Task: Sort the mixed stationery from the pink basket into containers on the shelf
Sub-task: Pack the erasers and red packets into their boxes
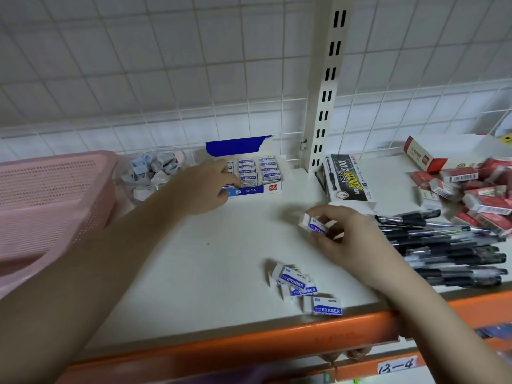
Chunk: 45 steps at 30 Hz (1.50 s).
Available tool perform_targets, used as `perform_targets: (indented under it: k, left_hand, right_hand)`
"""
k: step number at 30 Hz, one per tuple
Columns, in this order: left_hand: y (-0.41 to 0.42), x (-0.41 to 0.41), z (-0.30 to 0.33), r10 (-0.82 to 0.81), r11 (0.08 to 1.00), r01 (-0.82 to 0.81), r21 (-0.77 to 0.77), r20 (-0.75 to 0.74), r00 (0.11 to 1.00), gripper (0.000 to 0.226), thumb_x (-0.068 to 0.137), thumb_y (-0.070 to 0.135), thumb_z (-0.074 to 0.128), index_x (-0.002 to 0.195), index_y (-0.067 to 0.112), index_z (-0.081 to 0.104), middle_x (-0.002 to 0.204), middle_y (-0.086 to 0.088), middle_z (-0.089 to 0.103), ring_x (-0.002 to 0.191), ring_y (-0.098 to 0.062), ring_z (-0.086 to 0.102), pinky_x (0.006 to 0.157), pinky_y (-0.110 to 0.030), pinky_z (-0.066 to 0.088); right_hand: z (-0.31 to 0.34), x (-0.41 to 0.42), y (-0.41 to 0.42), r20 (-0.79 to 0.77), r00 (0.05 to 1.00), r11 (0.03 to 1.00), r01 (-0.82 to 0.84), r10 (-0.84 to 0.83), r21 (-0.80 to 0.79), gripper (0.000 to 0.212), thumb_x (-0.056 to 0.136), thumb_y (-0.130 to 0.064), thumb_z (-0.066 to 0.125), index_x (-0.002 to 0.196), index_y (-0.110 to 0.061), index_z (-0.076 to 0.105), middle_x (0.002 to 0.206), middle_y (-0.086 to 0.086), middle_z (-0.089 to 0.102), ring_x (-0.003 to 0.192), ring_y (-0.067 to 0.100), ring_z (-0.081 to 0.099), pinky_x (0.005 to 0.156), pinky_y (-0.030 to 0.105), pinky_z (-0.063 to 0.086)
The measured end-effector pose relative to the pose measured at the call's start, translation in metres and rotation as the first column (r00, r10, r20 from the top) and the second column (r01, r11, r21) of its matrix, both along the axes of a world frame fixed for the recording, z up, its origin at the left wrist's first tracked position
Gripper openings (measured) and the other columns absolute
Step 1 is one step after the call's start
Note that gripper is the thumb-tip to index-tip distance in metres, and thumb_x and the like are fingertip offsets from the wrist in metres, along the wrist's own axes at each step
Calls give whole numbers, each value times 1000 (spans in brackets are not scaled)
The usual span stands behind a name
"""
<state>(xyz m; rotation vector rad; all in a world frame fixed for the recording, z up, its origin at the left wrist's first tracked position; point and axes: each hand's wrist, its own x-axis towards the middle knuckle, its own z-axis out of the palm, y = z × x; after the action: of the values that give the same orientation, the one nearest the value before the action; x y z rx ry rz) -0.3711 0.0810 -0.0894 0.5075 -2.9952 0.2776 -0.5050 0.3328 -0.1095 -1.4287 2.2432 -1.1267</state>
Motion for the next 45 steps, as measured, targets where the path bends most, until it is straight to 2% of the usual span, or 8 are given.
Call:
perform_targets:
  k: [7,11,15,19,26,35,40,45]
  left_hand:
    - [43,7,-2,101,994,-94,53,-149,984,45,92,20,49,137,21,47,123,-5,54,113,-26,52,86,-40,49]
    - [97,21,-6,119,944,-31,330,-249,961,28,92,27,51,117,28,63,112,9,61,104,-13,57,86,-34,48]
    - [138,28,-10,91,784,79,616,-239,967,27,94,35,52,115,26,66,107,13,60,96,-4,57,88,-30,46]
    - [155,29,-18,57,635,162,755,-255,965,36,87,38,62,120,23,65,115,10,62,101,-2,56,92,-21,43]
    - [155,34,-26,103,718,141,682,-304,947,34,86,26,65,119,18,66,118,4,64,108,0,46,93,-7,31]
    - [137,64,-27,441,769,-44,638,-479,759,18,85,24,68,102,21,70,97,11,64,93,-1,51,80,-4,35]
    - [133,72,-22,544,711,-33,703,-519,659,9,82,20,71,88,26,70,86,18,64,85,1,55,68,-6,39]
    - [135,78,-17,613,665,-28,746,-524,592,29,81,21,71,76,46,59,85,24,65,83,3,57,68,-10,43]
  right_hand:
    - [19,-7,-10,320,944,996,-74,84,-44,26,87,3,59,92,-22,65,78,-2,65,59,4,57,59,11,46]
    - [28,-21,-20,187,979,996,-84,77,30,21,88,0,59,100,-14,68,77,-6,67,49,-4,52,54,6,40]
    - [39,-34,-41,18,1000,998,-26,25,64,17,86,-10,63,91,-26,68,66,-18,61,51,-2,54,58,16,45]
    - [53,-34,-73,-108,990,991,-81,92,105,14,87,-13,62,93,-22,70,77,-9,65,57,1,59,54,15,41]
    - [53,-18,-132,-463,844,933,-112,271,341,31,89,-15,61,119,-17,65,120,5,63,105,21,57,80,23,40]
    - [57,-14,-147,-604,706,893,-90,369,440,27,91,-20,59,117,-18,67,118,4,64,105,23,58,85,31,48]
    - [43,-14,-154,-623,659,870,-100,422,483,25,87,-7,54,104,-13,72,104,10,67,92,29,60,75,33,53]
    - [38,-12,-160,-580,667,848,-155,468,506,31,91,-7,46,112,-10,68,110,10,63,94,25,58,71,25,43]
